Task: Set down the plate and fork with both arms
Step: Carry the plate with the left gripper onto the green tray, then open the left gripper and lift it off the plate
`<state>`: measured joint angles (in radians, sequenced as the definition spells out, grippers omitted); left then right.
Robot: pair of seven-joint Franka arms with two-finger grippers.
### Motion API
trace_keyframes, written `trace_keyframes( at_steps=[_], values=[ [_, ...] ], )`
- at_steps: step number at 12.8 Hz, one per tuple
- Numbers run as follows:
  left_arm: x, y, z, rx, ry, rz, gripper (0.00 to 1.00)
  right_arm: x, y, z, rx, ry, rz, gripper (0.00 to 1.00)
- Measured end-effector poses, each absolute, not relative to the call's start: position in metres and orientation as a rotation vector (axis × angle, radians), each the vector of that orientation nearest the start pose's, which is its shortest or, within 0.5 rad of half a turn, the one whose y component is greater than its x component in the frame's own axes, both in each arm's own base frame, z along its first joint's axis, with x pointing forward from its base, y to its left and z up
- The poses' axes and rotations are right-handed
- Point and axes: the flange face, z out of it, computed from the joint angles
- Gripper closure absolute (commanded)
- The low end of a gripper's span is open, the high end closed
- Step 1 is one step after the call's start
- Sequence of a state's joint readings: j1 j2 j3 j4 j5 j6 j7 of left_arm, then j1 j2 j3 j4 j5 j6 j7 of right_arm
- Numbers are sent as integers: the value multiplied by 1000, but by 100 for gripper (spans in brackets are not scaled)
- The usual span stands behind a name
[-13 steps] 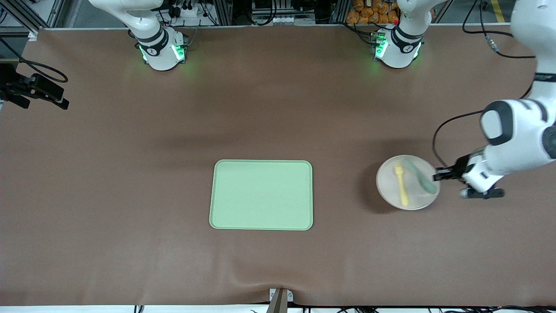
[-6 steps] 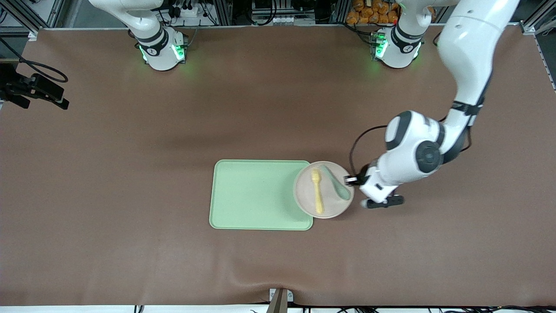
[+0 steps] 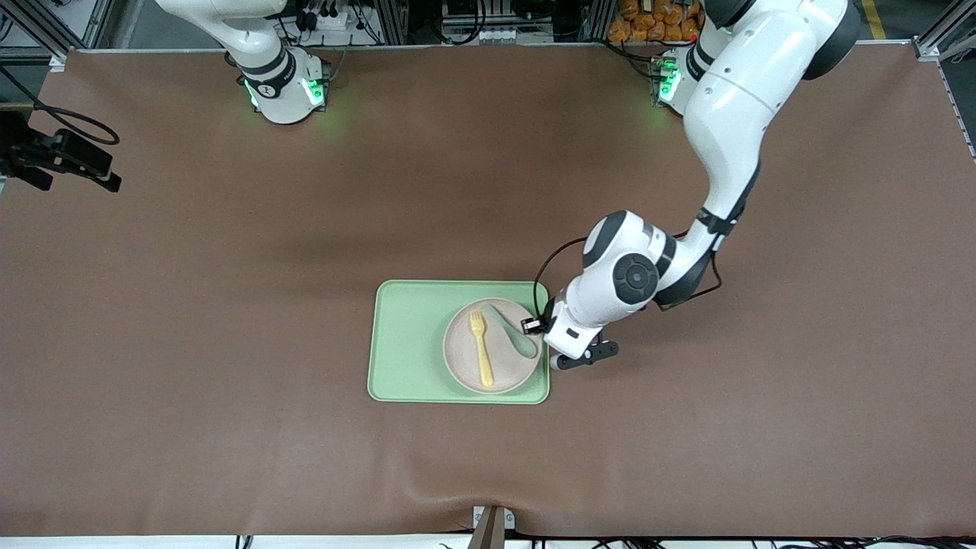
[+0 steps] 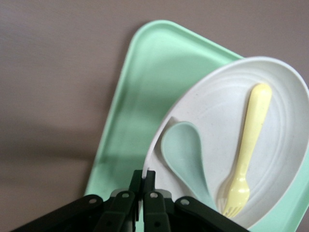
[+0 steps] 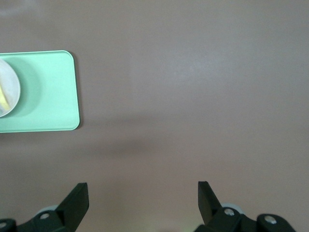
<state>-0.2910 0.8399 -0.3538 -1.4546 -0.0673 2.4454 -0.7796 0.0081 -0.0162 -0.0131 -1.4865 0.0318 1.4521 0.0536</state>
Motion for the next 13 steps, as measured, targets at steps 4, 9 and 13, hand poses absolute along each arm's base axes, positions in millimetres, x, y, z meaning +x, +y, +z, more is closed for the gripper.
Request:
trace_keyframes(
  at_steps=[4,9,13],
  values=[
    [617,-412,205,-3447,-618,85,100,537,1,662,-3109,86,29,0],
    [606,-426,198,-3437,-621,111,13,541,4,657,-3108,78,43,0],
    [621,-416,205,-3430,-699,50,0,544,9,651,-3106,61,59,0]
  ],
)
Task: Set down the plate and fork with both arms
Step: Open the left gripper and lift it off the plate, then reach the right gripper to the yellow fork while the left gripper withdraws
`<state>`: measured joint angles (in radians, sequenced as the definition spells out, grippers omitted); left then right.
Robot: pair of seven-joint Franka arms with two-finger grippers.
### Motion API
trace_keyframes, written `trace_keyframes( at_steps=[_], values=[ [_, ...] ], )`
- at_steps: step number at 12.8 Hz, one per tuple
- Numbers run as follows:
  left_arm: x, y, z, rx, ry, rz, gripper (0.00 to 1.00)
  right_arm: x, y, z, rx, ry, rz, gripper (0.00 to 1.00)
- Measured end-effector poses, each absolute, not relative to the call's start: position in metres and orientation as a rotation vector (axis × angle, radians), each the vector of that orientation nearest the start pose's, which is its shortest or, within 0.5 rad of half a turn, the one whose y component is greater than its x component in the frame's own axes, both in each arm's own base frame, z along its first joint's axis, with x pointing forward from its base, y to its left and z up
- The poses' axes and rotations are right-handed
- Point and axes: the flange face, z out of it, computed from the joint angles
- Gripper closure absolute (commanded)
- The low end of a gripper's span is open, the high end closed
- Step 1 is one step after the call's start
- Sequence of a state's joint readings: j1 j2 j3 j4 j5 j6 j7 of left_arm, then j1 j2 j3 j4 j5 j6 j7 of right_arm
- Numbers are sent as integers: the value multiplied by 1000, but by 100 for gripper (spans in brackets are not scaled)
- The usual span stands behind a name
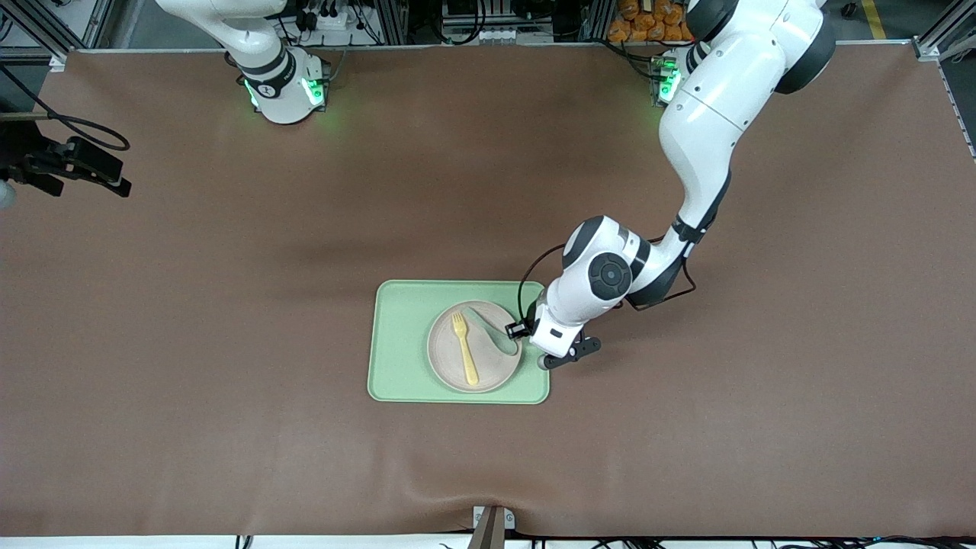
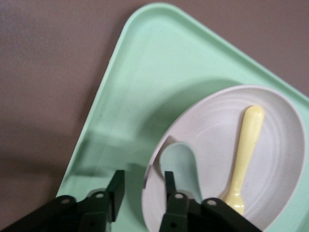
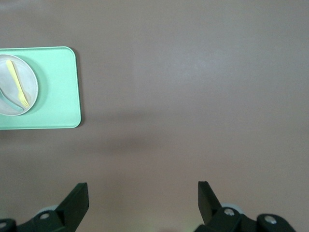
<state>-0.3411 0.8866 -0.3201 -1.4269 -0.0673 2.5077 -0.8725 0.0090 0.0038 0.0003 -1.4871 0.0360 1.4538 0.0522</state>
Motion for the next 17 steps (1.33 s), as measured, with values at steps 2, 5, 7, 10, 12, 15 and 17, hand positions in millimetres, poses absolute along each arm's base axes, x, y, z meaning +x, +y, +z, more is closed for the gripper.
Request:
trace_keyframes(
  at_steps=[2,5,7,10,12,15,17],
  values=[
    [632,-415,234,-3453,-703,-33,0,550,12,640,-3095,35,93,0],
    [650,-391,303,-3422,-624,-190,0,559,17,626,-3066,-16,123,0],
    [660,-366,352,-3394,-632,-252,0,561,35,622,-3043,-60,127,0],
    [668,-325,400,-3333,-670,-275,0,587,71,596,-3033,-139,81,0],
    [672,-294,417,-3276,-664,-253,0,609,104,570,-3032,-174,91,0],
    [662,-258,434,-3212,-521,-120,0,632,159,541,-3030,-215,75,0],
    [654,-232,449,-3183,-425,-65,0,646,177,516,-3028,-236,58,0]
  ],
)
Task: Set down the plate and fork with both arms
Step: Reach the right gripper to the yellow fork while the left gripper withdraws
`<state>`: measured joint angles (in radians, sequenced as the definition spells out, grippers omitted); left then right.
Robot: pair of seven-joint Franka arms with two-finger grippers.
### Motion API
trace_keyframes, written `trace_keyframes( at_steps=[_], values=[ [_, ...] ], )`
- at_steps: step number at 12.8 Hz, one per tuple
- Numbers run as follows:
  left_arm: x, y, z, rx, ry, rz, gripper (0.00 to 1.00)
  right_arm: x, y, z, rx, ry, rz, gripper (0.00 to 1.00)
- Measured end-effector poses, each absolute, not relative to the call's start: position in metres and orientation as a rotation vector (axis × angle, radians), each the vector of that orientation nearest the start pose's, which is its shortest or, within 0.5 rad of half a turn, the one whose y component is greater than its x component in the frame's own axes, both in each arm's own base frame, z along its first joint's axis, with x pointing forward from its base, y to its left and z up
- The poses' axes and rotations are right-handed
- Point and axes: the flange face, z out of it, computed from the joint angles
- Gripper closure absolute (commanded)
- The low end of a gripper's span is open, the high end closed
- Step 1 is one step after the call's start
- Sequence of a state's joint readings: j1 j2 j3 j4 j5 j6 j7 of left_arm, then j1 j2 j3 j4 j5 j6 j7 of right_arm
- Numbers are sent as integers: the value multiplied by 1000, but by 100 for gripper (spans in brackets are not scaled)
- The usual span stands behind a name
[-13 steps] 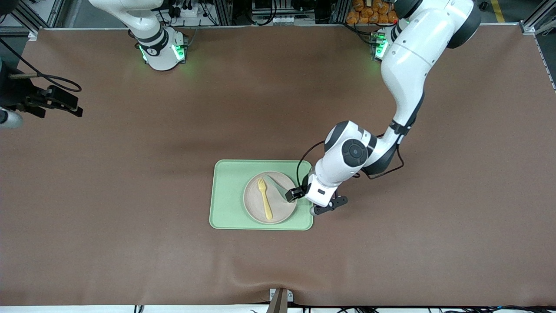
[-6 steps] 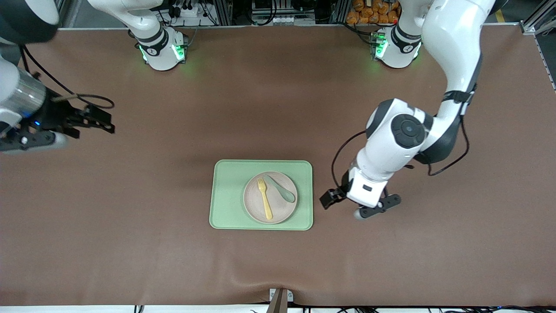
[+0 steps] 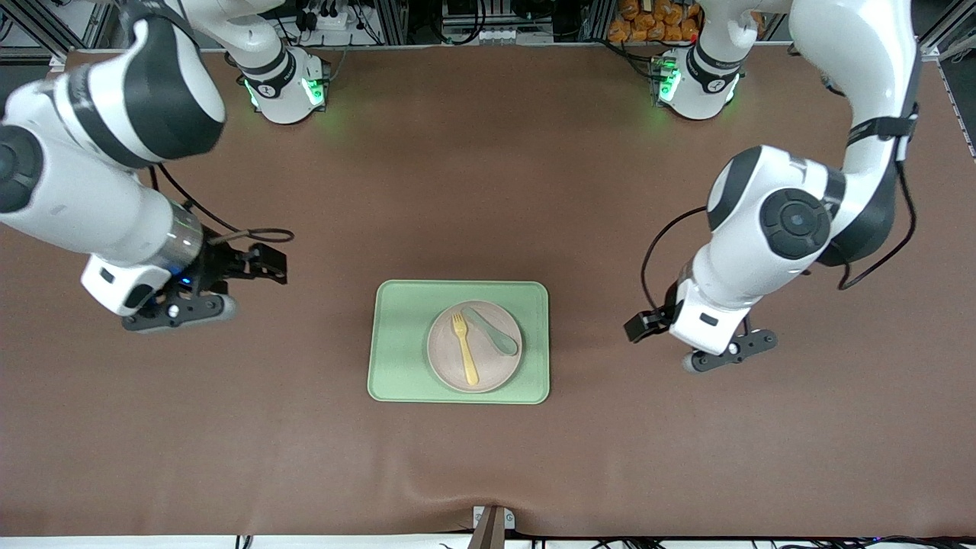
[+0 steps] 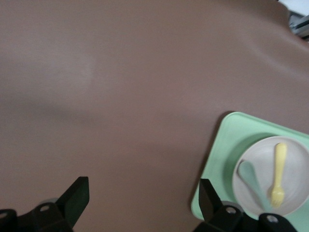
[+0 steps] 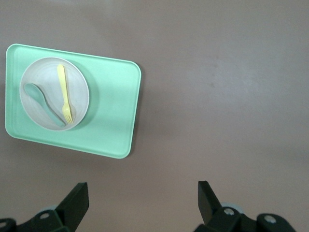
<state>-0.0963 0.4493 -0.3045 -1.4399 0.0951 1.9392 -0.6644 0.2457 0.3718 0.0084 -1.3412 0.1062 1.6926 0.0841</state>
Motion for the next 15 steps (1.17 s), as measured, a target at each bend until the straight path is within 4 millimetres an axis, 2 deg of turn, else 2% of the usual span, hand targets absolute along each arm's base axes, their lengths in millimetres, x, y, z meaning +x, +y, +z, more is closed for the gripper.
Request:
trace_keyframes(
  at_steps=[2,6,8,11,12,15],
  values=[
    [645,-197,467,-3157,-303,-16,0,658,198,485,-3025,-264,33,0],
    [624,-131,513,-3114,-61,79,0,677,259,415,-3010,-343,-33,0],
    [608,-120,532,-3092,67,140,0,686,296,388,-3007,-315,-51,0],
    [589,-110,573,-3078,154,89,0,687,355,337,-2987,-340,-119,1],
    [581,-105,590,-3072,180,58,0,684,370,319,-2984,-332,-130,8],
    [549,-101,637,-3044,252,13,0,677,394,278,-2986,-297,-132,19]
  ],
)
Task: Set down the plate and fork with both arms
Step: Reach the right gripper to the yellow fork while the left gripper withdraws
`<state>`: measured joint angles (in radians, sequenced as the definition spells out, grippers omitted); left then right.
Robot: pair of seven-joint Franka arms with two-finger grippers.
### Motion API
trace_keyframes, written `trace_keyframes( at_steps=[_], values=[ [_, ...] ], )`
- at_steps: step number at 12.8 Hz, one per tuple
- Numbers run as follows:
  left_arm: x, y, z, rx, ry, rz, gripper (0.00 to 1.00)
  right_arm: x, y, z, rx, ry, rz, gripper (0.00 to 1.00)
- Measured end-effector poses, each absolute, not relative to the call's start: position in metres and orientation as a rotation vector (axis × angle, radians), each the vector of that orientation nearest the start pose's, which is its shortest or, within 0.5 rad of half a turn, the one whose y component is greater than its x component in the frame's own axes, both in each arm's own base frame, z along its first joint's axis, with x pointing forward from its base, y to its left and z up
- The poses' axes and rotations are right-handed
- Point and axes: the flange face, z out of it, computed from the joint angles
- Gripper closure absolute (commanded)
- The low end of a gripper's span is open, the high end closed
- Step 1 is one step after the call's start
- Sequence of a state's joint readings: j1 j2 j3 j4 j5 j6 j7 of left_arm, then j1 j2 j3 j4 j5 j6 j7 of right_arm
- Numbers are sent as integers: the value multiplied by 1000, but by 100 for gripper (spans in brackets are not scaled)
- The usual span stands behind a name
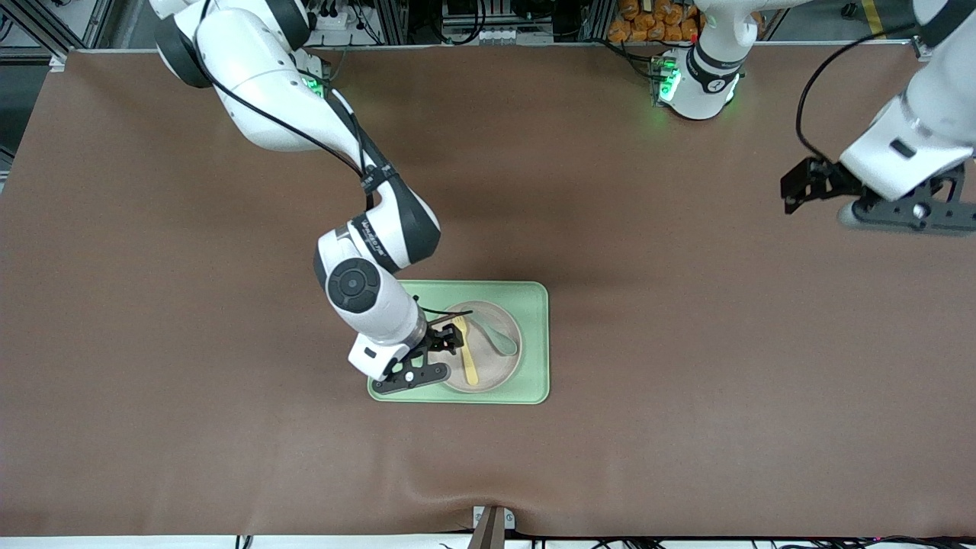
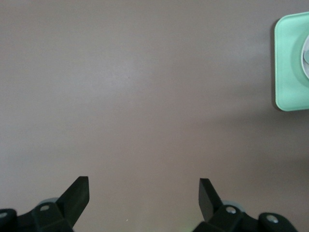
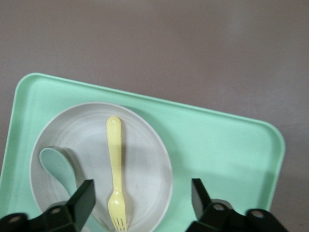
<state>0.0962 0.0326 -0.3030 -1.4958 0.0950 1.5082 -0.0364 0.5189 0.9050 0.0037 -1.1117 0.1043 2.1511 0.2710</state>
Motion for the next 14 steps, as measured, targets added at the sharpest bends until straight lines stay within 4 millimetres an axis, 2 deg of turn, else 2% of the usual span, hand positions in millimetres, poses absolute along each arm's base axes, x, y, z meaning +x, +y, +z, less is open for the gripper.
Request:
trace_keyframes(
  at_steps=[2,4,6,8,11,14],
  values=[
    [532,-101,655,-3028,299,14,0,669,405,264,-2997,-327,-113,29],
    [524,-102,663,-3029,345,26,0,664,413,258,-3010,-356,-107,32],
    [525,-101,661,-3062,345,32,0,658,420,251,-3018,-365,-94,32],
    [530,-88,657,-3095,317,48,0,654,423,241,-3025,-376,-75,32],
    [536,-86,649,-3108,313,64,0,647,427,222,-3046,-399,-39,37],
    [541,-86,648,-3112,313,29,0,638,436,214,-3064,-397,-25,43]
  ],
)
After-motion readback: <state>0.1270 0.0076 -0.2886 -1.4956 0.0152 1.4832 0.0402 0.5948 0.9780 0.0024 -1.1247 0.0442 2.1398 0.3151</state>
